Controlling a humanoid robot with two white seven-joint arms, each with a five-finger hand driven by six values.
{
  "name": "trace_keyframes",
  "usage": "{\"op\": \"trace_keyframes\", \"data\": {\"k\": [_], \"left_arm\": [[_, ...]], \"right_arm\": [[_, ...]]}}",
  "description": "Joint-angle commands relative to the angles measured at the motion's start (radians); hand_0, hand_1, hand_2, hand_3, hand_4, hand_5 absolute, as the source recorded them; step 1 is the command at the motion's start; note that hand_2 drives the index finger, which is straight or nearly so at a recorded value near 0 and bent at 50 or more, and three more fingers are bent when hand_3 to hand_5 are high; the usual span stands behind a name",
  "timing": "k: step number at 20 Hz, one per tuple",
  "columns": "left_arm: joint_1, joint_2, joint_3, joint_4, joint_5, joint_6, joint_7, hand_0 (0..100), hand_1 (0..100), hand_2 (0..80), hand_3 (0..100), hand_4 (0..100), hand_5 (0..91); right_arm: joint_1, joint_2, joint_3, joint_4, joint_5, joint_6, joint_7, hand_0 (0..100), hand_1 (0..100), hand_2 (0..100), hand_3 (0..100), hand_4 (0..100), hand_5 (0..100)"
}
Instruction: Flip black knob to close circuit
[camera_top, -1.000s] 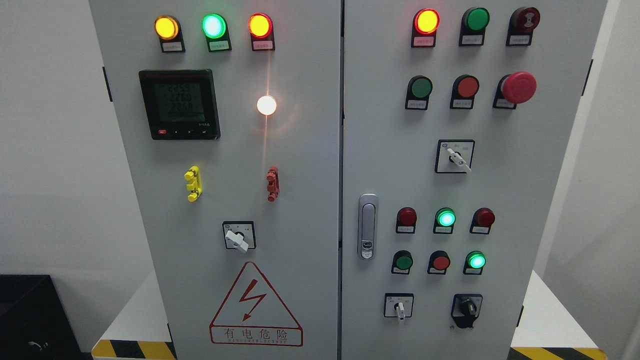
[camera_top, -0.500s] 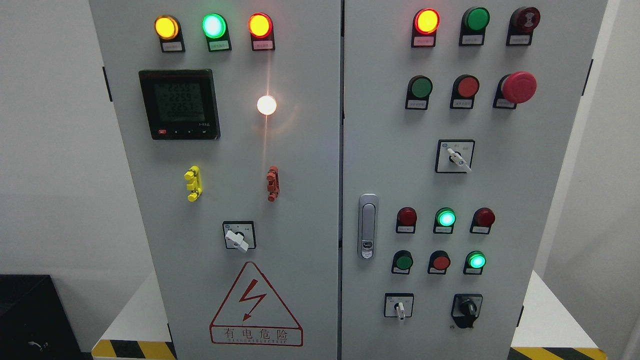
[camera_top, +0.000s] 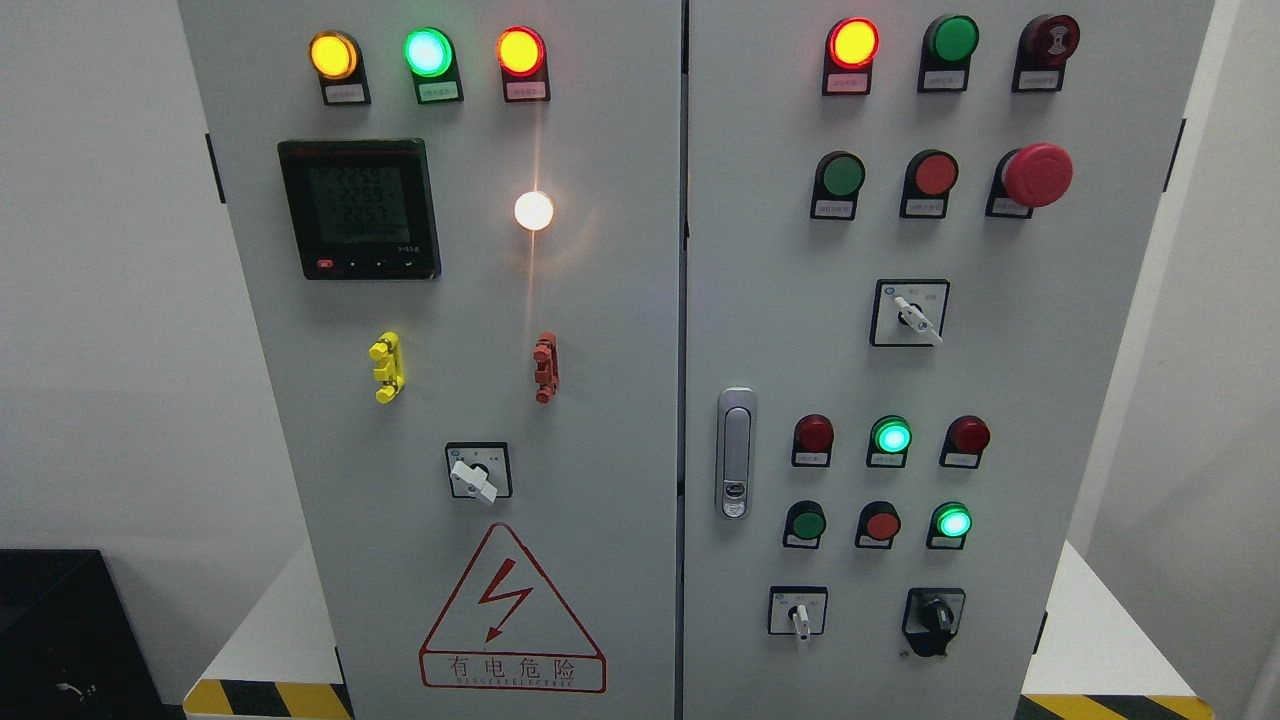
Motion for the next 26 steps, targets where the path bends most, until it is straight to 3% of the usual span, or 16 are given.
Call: {"op": "trace_keyframes", "data": {"k": [1, 5, 11, 16, 19, 21, 26], "left_arm": [[0.021, 0.000, 0.000, -0.023, 0.000, -0.001, 0.000, 12, 56, 0.0, 0, 0, 0.0], [0.021, 0.001, 0.000, -0.023, 0.000, -0.001, 0.000, 12, 56, 0.0, 0, 0, 0.0], [0.021, 0.000, 0.000, -0.023, 0.000, -0.001, 0.000, 12, 56, 0.0, 0, 0, 0.0], [0.021, 0.001, 0.000, -0.023, 0.000, -0.001, 0.000, 12, 56, 0.0, 0, 0, 0.0], [0.021, 0.000, 0.000, -0.023, 0.000, -0.001, 0.000, 12, 56, 0.0, 0, 0, 0.0], [0.021, 0.000, 0.000, -0.023, 0.000, -0.001, 0.000, 12, 56, 0.0, 0, 0, 0.0], [0.021, 0.000, 0.000, -0.023, 0.000, -0.001, 0.000, 12, 56, 0.0, 0, 0, 0.0]], "right_arm": [[0.026, 0.009, -0.072, -0.370, 0.137, -0.010, -0.035, 0, 10, 17, 31, 27, 7], [0.025, 0.009, -0.114, -0.477, 0.248, -0.040, -0.087, 0, 11, 28, 43, 38, 20], [0.023, 0.009, -0.115, -0.625, 0.395, -0.045, -0.179, 0, 11, 45, 65, 57, 42], [0.023, 0.009, -0.100, -0.732, 0.564, -0.045, -0.294, 0, 10, 56, 74, 65, 58], [0.025, 0.010, -0.100, -0.807, 0.668, -0.042, -0.351, 0, 8, 71, 84, 72, 70], [0.025, 0.010, -0.100, -0.856, 0.716, -0.039, -0.359, 0, 6, 80, 91, 78, 79], [0.023, 0.012, -0.100, -0.968, 0.826, -0.011, -0.359, 0, 3, 85, 97, 84, 86]]}}
